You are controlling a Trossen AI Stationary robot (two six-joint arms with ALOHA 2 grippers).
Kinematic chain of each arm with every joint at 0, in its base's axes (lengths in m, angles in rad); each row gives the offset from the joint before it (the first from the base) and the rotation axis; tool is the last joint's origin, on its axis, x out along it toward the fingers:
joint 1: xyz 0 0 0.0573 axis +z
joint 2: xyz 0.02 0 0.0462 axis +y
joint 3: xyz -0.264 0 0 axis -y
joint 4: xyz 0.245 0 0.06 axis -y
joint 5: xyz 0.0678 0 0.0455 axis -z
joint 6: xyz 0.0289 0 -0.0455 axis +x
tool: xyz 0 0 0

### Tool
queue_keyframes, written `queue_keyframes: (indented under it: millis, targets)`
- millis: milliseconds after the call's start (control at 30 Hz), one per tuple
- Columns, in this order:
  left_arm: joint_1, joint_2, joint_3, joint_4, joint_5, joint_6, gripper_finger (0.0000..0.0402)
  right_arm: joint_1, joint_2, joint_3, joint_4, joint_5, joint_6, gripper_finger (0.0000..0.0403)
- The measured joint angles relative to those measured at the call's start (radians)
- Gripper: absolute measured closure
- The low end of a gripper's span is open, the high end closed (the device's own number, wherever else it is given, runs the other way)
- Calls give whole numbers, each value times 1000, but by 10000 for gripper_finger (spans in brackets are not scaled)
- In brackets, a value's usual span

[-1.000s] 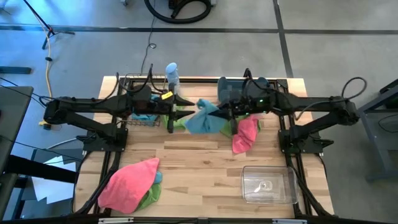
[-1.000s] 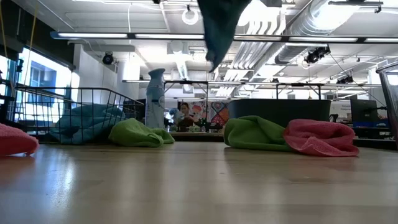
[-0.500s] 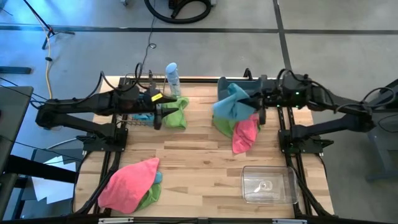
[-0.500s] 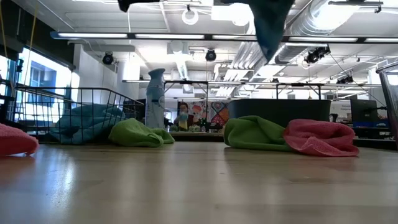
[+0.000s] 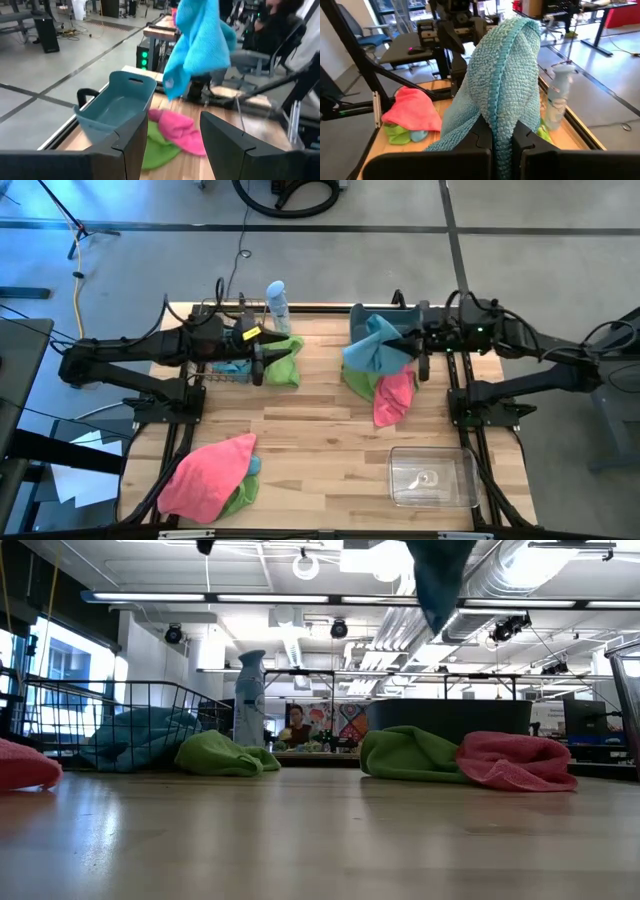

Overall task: Sort microfiber towel by color & place in baskets
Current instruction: Put the top blue towel into the wire basket

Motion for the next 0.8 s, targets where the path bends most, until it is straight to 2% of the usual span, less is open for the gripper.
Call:
queue_keyframes:
  millis: [167,333,600,800]
  targets:
    - [-18,79,0,105,0,2,226,0,85,0,132,-69,0,402]
    - [-33,147,0,235,47,-16,198,0,183,0,241,-129,0,402]
    - [-35,164,0,364,62,-46,142,7,283,0,410,-181,0,402]
    - [-34,173,0,431,122,-50,128,37,348,0,532,-198,0,402]
